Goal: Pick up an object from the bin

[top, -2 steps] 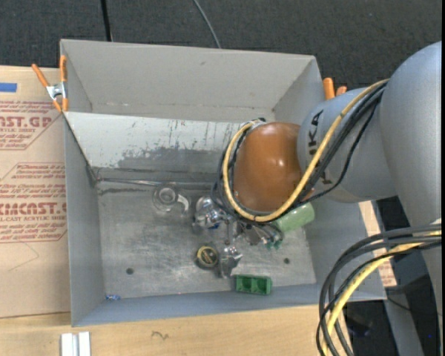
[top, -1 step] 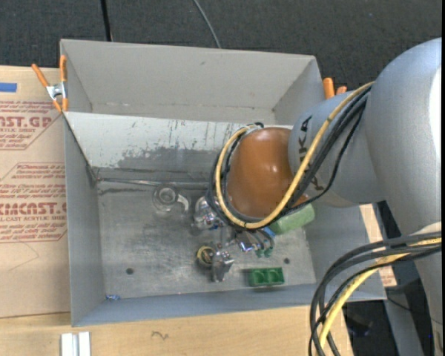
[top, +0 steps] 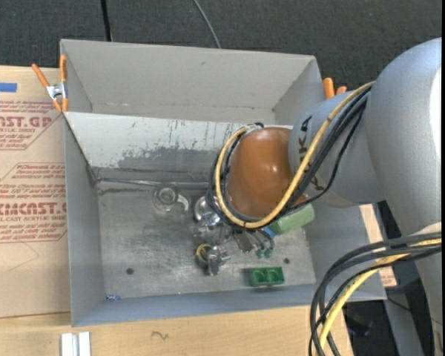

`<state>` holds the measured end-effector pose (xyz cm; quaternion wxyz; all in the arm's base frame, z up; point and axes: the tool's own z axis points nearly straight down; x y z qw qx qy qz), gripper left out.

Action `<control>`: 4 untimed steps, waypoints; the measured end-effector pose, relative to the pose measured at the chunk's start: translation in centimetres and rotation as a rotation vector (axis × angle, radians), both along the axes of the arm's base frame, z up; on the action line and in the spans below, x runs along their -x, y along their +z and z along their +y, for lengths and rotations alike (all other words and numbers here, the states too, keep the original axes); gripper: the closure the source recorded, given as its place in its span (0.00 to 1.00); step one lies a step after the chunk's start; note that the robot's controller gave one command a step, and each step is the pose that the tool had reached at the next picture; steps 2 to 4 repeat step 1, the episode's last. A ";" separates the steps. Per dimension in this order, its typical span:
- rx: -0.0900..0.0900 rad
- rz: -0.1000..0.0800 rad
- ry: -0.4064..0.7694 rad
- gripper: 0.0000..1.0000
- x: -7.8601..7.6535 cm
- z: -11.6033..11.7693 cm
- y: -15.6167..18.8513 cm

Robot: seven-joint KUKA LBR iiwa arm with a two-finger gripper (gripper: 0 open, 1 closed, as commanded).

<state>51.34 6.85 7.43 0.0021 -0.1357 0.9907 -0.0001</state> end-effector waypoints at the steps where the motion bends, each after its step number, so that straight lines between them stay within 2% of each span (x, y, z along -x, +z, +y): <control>1: 0.002 -0.005 0.261 1.00 -4.7 -6.5 13.3; 4: 0.002 -0.005 0.261 1.00 -4.7 -6.5 13.3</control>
Offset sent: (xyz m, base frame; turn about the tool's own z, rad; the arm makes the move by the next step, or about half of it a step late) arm 0.0446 -0.0633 0.1301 -0.2637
